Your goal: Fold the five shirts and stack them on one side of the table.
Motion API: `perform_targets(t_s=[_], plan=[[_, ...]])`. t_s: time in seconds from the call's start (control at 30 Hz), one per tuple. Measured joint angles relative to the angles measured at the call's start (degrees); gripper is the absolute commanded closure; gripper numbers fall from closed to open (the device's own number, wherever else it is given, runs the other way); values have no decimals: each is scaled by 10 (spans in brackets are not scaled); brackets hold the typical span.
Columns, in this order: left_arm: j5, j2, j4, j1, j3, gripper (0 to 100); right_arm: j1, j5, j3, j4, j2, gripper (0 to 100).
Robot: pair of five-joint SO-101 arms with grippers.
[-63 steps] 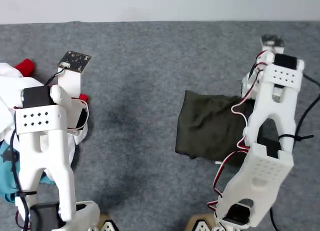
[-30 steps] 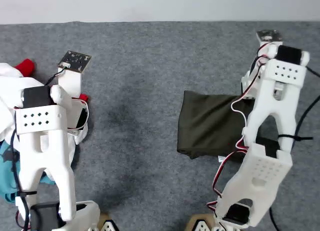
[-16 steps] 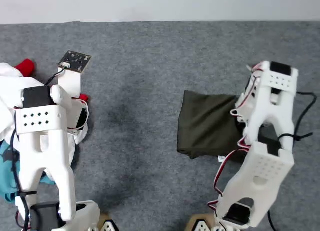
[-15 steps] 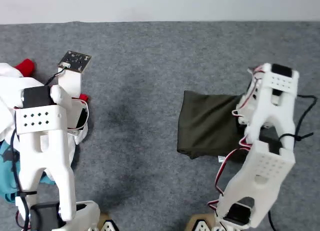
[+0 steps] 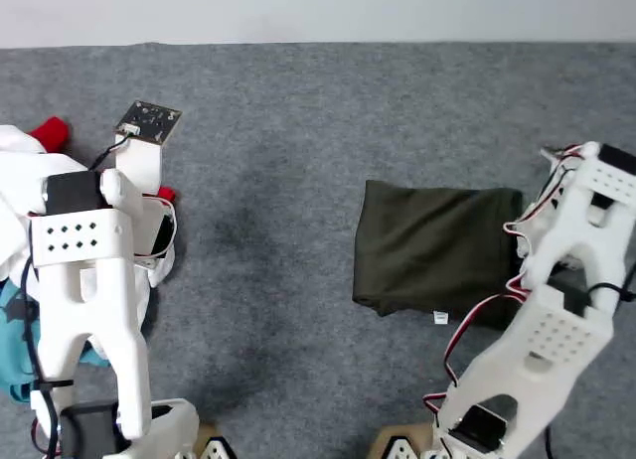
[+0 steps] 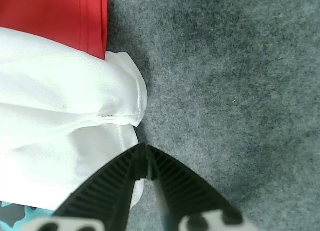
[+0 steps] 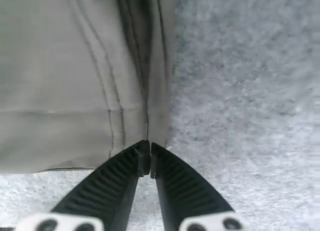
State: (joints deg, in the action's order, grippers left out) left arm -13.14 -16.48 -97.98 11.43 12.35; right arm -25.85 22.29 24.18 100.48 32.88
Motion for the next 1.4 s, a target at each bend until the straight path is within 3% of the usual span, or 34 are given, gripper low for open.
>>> perform_targets(t_s=[0.2, 0.3, 0.6, 0.97, 1.27, 1.4], plan=[[0, 0, 0, 0, 0, 994, 103, 0, 0, -12, -92, 989], [0, 0, 0, 0, 0, 994, 171, -25, 0, -66, -94, 989], [0, 0, 0, 0, 0, 994, 270, -57, 0, -240, 28, 989], [0, 2, 0, 0, 0, 994, 330, -58, 0, -343, 86, 987], [0, 2, 0, 0, 0, 994, 340, -58, 0, -308, 62, 987], [0, 2, 0, 0, 0, 994, 297, -58, 0, -271, 18, 987]])
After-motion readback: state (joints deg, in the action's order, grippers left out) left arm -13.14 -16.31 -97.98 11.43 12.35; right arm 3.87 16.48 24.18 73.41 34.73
